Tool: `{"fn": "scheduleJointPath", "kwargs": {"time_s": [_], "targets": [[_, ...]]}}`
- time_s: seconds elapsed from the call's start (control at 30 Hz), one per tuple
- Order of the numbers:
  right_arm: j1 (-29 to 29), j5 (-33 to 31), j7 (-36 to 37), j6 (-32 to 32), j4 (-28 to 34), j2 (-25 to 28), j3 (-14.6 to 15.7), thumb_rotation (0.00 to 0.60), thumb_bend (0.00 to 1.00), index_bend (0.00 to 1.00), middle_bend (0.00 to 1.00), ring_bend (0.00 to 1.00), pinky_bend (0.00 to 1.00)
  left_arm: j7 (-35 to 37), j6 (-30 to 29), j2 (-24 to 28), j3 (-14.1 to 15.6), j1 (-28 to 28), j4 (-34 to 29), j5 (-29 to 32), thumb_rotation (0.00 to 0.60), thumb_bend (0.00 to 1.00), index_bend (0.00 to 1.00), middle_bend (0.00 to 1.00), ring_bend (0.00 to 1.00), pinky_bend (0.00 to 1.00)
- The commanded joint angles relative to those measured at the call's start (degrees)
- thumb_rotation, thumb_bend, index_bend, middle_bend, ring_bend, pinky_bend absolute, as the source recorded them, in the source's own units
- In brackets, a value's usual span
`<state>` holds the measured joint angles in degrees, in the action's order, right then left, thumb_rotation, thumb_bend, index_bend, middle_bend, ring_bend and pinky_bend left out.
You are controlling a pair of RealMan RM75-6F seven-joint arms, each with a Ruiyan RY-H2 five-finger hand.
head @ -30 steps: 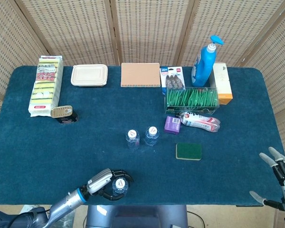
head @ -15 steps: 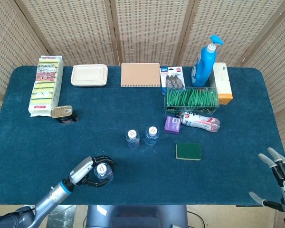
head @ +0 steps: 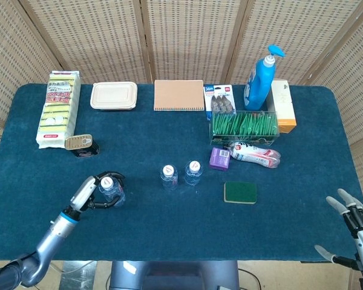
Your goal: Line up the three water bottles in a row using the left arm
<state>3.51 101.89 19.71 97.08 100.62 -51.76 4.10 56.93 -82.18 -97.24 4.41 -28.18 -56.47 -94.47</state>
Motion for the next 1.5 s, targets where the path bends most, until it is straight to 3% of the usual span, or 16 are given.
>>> {"fn": "scheduleJointPath", "kwargs": {"time_s": [0.03,0.47,0.8,1.5], "targets": [[-0.1,-0.3,-0.1,-0.2,0.0,0.0,-0.1,0.6,0.0,0.11,0.01,0.0,0.0,0.0,2.0,-2.7,-1.6,-1.2,3.4,0.9,0.6,0.41,0.31,0.45,0.32,0.47],[-0.4,-1.3,-0.3,-1.0,0.1,-0.1,-0.3,0.6,0.0,0.11,0.01,0.0,0.0,-1.9,4.1,-10.3,-4.2,-5.1,9.7,0.3,0.6,0.4,0.31,0.45,0.32,0.47],[-0.4,-1.4,0.0,-1.0,0.0,0.0,-0.4,0.6,0.0,0.11,0.01,0.0,0.0,-4.5,3.7,-13.4,-5.0,-6.5,14.1,-0.1,0.6,0.39,0.31,0.45,0.32,0.47],[-0.4,-1.8,0.4,-1.0,-0.3,0.1,-0.5,0.6,0.0,0.11,0.01,0.0,0.0,-1.3,5.4,-17.4,-5.8,-8.1,18.1,1.4,0.6,0.37,0.31,0.43,0.29,0.46]]}}
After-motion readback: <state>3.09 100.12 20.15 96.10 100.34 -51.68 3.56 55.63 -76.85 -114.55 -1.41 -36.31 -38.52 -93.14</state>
